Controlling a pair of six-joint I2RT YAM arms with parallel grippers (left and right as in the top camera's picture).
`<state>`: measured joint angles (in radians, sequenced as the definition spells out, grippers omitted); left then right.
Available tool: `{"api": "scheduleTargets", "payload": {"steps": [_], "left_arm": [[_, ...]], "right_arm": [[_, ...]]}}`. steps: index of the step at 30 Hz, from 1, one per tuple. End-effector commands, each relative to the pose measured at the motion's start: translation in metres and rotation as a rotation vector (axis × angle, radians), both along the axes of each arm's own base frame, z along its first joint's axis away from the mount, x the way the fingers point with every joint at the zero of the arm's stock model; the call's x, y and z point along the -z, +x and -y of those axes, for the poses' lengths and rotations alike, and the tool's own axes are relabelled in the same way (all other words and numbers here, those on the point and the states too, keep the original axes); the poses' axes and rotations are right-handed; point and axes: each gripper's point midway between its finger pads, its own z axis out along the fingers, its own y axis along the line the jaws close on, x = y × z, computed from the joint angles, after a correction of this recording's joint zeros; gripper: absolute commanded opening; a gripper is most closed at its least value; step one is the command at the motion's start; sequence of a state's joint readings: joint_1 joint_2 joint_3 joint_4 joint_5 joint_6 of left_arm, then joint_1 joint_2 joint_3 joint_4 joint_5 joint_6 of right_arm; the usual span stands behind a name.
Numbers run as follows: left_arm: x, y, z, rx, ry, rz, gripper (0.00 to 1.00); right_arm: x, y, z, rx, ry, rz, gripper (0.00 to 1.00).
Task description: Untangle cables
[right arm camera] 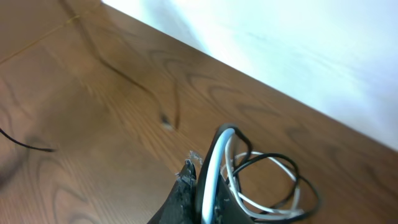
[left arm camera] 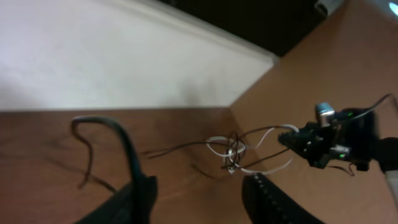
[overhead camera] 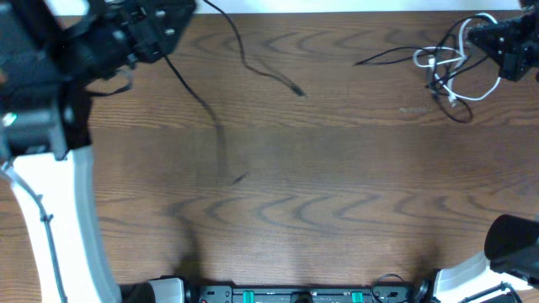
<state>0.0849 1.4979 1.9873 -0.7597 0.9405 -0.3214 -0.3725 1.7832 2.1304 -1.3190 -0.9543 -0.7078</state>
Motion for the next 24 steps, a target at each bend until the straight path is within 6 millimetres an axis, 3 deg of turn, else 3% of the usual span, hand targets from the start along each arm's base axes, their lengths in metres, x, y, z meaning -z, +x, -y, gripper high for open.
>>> {"api": "scheduleTargets", "payload": {"steps": [1,3,7,8,10,11,13,17,19,22,24], "left_arm": [[0.012,0.008,0.033,0.102,-0.004,-0.031,0.53],[0.022,0.01,0.054,0.147,0.01,-0.048,0.54],[0.029,0.012,0.069,0.148,0.047,-0.044,0.6],[0.029,0.01,0.071,0.157,0.056,-0.036,0.64],[0.035,0.007,0.074,0.189,0.116,0.006,0.92],[0.045,0.009,0.068,0.173,0.189,0.025,0.96],[0.065,0.011,0.056,0.103,0.246,-0.057,0.96],[0.097,-0.015,0.056,0.218,0.403,-0.079,0.97],[0.116,-0.016,0.039,0.183,0.527,-0.113,0.97],[0.128,-0.016,0.029,0.153,0.586,-0.155,0.96],[0.129,-0.019,0.037,0.177,0.579,-0.158,0.91]], "right_arm": [[-0.039,-0.026,-0.036,-0.073,0.008,0.095,0.01],[-0.052,-0.038,-0.062,-0.133,0.0,0.13,0.01],[-0.081,-0.056,-0.106,-0.229,0.0,0.23,0.01],[-0.086,-0.058,-0.11,-0.234,0.007,0.246,0.01],[-0.099,-0.061,-0.117,-0.236,0.022,0.279,0.01],[-0.105,-0.062,-0.12,-0.233,0.031,0.291,0.01],[-0.111,-0.063,-0.12,-0.222,0.048,0.295,0.01],[-0.113,-0.064,-0.121,-0.215,0.061,0.285,0.01],[-0.114,-0.066,-0.123,-0.226,0.076,0.279,0.01],[-0.114,-0.069,-0.131,-0.249,0.086,0.276,0.01],[-0.117,-0.074,-0.145,-0.293,0.091,0.29,0.01]]}}
